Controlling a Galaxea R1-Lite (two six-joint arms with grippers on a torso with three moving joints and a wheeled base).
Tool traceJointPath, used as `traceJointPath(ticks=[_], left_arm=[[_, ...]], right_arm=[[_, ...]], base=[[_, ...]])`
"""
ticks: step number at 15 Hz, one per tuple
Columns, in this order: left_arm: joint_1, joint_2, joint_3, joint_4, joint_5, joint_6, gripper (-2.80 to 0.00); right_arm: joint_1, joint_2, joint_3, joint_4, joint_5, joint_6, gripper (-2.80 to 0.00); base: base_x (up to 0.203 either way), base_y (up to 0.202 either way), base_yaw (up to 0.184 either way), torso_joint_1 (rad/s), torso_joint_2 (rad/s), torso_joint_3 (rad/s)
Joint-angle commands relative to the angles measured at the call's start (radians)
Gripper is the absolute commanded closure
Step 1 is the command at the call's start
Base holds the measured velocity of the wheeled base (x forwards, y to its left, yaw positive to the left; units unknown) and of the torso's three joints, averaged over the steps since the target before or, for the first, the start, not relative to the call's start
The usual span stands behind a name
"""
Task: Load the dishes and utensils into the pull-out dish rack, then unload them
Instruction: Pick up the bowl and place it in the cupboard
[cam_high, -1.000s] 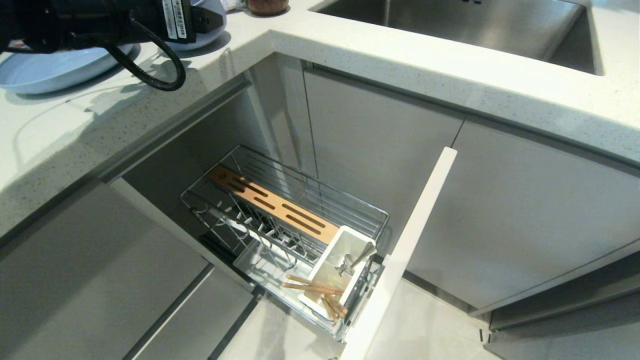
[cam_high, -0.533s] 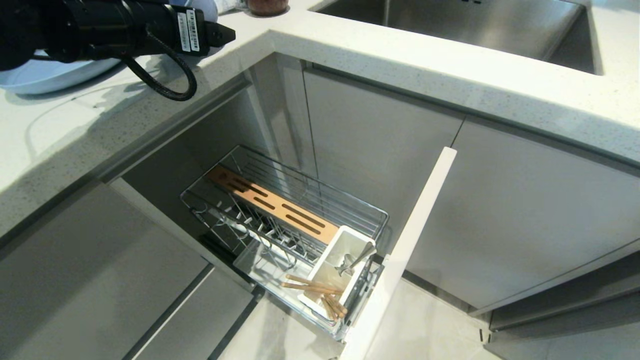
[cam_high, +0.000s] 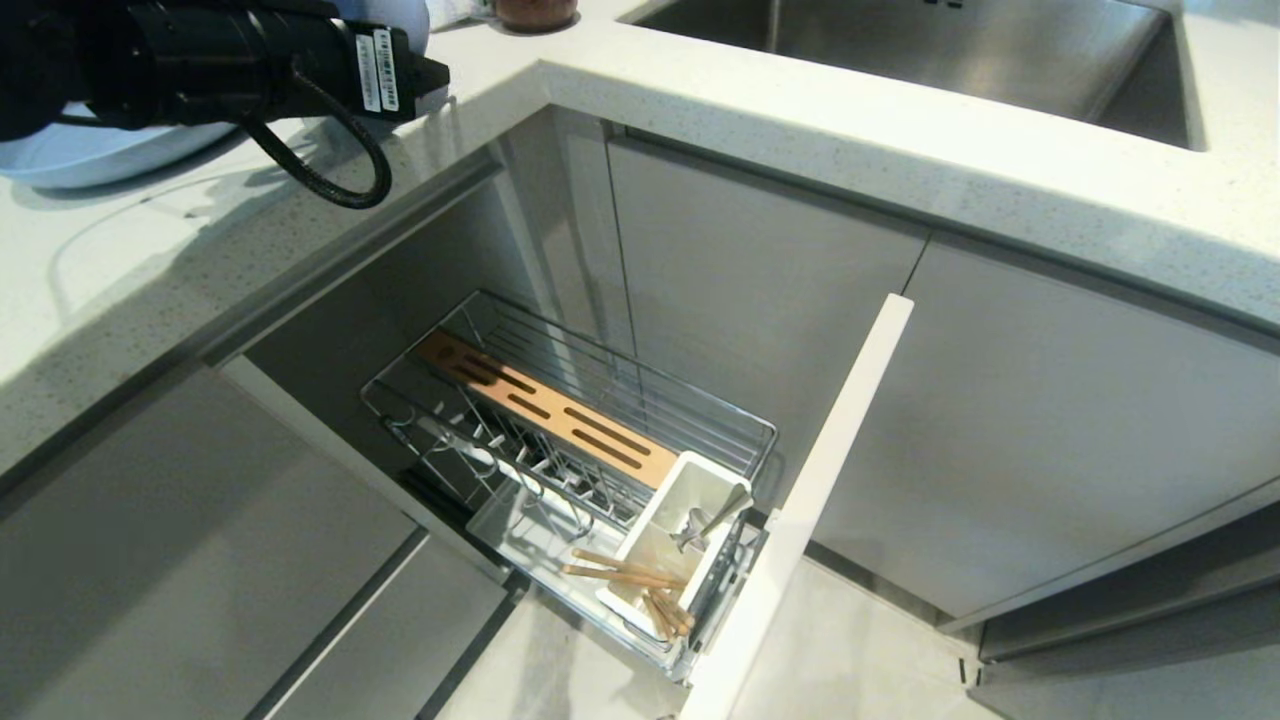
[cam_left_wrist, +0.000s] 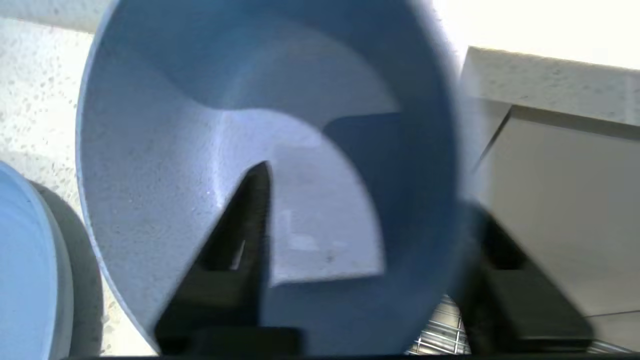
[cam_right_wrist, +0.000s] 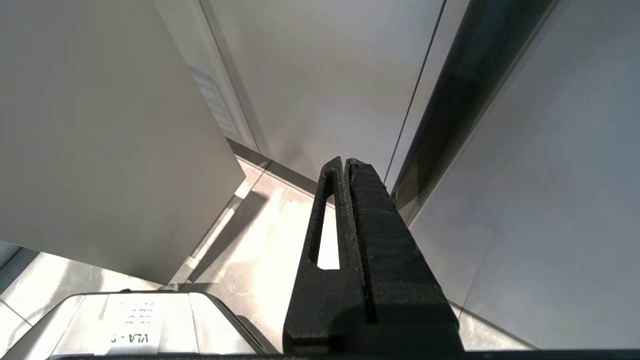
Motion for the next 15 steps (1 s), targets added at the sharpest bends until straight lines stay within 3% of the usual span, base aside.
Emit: traceJointPath(ticks=[1, 15], left_arm=[[-0.001, -0.004, 0.0, 0.003, 0.001, 0.0, 0.0], [-0.054, -0.088, 0.014, 0.006, 0.006, 0.002, 0.0]], right_arm=[[0.0, -0.004, 0.002, 0.0, 0.0, 0.0, 0.0], [0.0, -0.004, 0.002, 0.0, 0.0, 0.0, 0.0]], base=[[0.0, 0.0, 0.0, 0.0, 0.0, 0.0], [0.0, 0.0, 0.0, 0.0, 0.0, 0.0]])
